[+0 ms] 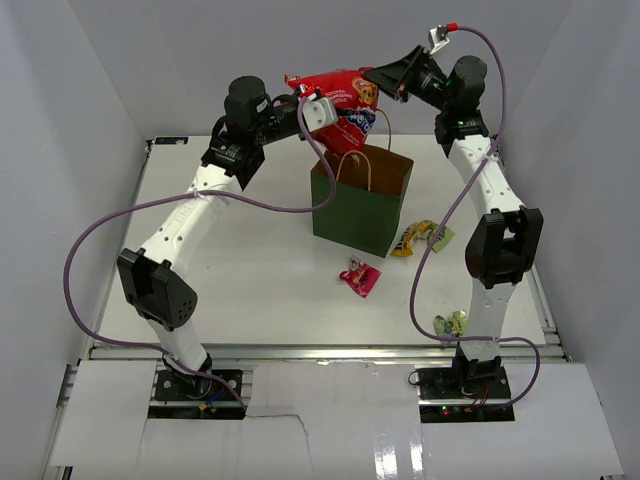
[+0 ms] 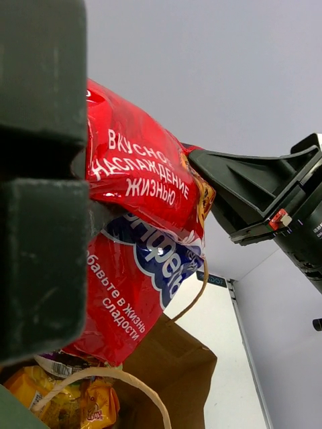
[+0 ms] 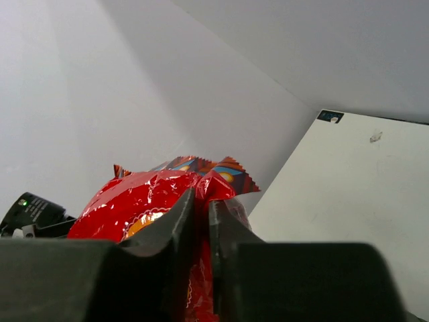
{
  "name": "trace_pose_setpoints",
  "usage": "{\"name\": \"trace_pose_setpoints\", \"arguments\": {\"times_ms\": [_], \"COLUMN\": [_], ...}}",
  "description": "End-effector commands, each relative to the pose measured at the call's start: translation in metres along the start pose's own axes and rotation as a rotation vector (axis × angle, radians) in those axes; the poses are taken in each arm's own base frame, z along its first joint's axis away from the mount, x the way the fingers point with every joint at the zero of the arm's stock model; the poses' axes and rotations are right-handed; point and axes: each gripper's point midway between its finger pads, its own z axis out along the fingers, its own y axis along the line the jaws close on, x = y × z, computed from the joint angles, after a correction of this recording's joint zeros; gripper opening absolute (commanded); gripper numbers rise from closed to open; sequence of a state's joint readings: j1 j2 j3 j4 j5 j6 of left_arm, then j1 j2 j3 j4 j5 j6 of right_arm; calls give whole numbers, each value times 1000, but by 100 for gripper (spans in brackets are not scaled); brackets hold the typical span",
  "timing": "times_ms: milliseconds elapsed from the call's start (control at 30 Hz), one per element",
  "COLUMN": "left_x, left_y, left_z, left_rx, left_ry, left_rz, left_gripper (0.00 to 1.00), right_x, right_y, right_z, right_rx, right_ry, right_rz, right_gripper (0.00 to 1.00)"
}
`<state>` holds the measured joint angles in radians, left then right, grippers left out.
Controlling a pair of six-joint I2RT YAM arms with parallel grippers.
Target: Place the snacks into the paper bag
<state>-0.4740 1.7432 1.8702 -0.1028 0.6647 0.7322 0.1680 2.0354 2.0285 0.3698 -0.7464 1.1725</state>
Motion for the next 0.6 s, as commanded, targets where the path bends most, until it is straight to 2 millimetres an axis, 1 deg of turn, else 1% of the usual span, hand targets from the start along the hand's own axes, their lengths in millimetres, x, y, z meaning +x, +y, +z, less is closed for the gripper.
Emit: {"name": "trace_pose_setpoints", "arguments": {"times_ms": [0,33,67,167,200,233,267,300,400,533,567], "left_x": [-69,-65,-64,-60,-59,-61,-58,-57,-53,-53,-54], "left_y": [47,47,49,50,50,51,48,48,46,43,42], "left_z": [-20,-21,-23,-25,-25,-27,-26,-27,-30,-35,-36], "left_rx": [-138,-141,-146,-154,-156,-161,-158,-159,-162,-160,-161], "left_ry": [-153,-150,-150,-147,-148,-150,-147,-144,-135,-132,-134], "left_rz": [162,150,146,128,125,123,115,112,99,80,76], "left_gripper": [0,0,0,0,0,0,0,0,0,0,0], "right_x": [-20,-22,-25,-31,-32,-33,-34,-34,-32,-27,-23], "right_y": [48,55,58,73,81,85,88,96,110,116,123], "right_z": [-18,-20,-23,-29,-32,-34,-37,-40,-48,-61,-65], "right_rx": [-99,-113,-119,-153,-173,-183,-189,-204,-238,-255,-271], "right_ry": [-37,-38,-43,-51,-52,-54,-51,-51,-43,-23,-12], "right_rz": [-111,-124,-136,-175,-200,-208,-218,-234,-273,-296,-313], "right_gripper": [13,10,8,8,8,8,8,8,8,8,8]}}
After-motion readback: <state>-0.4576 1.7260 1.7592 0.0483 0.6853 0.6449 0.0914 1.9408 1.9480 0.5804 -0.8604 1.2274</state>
